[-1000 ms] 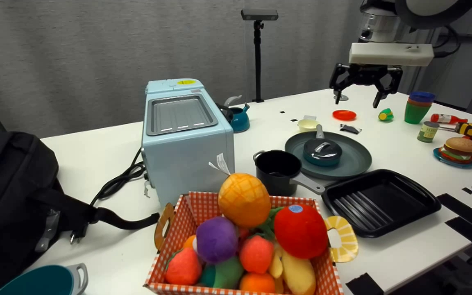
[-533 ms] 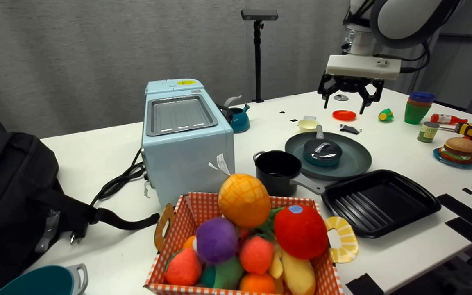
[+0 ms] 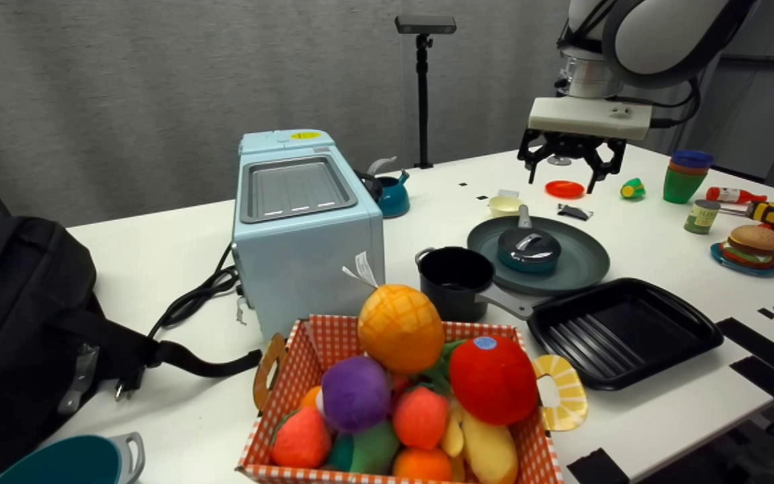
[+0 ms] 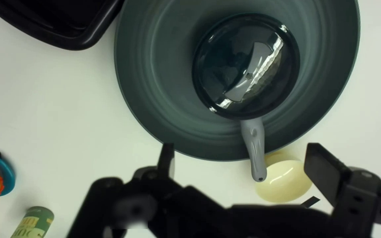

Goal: Take the lid from the blue pan and put it on the black pot then put the lid back on the blue pan

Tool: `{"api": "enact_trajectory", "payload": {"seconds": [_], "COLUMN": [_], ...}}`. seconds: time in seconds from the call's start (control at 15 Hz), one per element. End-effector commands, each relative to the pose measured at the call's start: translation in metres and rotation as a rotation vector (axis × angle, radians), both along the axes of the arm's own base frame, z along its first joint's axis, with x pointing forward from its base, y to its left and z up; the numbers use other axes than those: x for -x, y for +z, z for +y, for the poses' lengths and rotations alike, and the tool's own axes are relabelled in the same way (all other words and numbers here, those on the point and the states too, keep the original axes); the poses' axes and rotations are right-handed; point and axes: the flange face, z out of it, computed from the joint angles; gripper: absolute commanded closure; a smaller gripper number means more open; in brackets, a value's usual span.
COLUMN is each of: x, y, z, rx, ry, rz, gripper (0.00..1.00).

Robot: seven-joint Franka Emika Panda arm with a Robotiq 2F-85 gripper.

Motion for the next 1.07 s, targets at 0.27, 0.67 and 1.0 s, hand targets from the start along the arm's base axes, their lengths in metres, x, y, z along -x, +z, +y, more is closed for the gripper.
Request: {"api": "enact_trajectory", "payload": {"seconds": [0.27, 0.67, 1.0], "x": [-0.013, -0.021, -0.024], "y": [-0.009, -0.023, -0.042], "z": [-0.014, -0.017, -0.004], "rx": [-0.003, -0.004, -0.011], "ry": [-0.01, -0.035, -0.002], "rz": [-0.014, -0.028, 0.006], "gripper": [0.0, 0.0, 0.0]}}
